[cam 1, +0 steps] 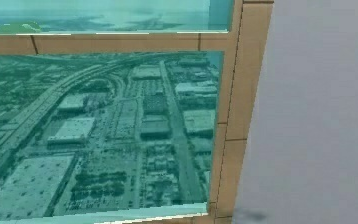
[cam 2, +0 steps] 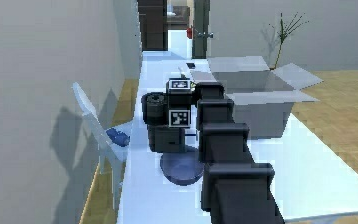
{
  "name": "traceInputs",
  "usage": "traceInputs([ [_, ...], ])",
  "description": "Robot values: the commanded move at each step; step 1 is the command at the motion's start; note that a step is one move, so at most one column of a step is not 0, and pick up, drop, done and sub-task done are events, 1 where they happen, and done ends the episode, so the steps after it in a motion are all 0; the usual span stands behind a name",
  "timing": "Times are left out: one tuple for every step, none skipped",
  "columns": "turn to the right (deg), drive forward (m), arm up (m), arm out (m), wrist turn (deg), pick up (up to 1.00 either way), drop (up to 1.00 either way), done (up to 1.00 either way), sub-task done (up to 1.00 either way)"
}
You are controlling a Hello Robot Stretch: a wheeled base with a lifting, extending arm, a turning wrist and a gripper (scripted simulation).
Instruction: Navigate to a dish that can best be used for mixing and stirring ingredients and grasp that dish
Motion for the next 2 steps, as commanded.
traceInputs([
  [0.0,0.00,0.00,0.00,6.0,0.00,0.00,0.00,0.00],
  [0.0,0.00,-0.24,0.00,0.0,0.00,0.00,0.00,0.00],
])
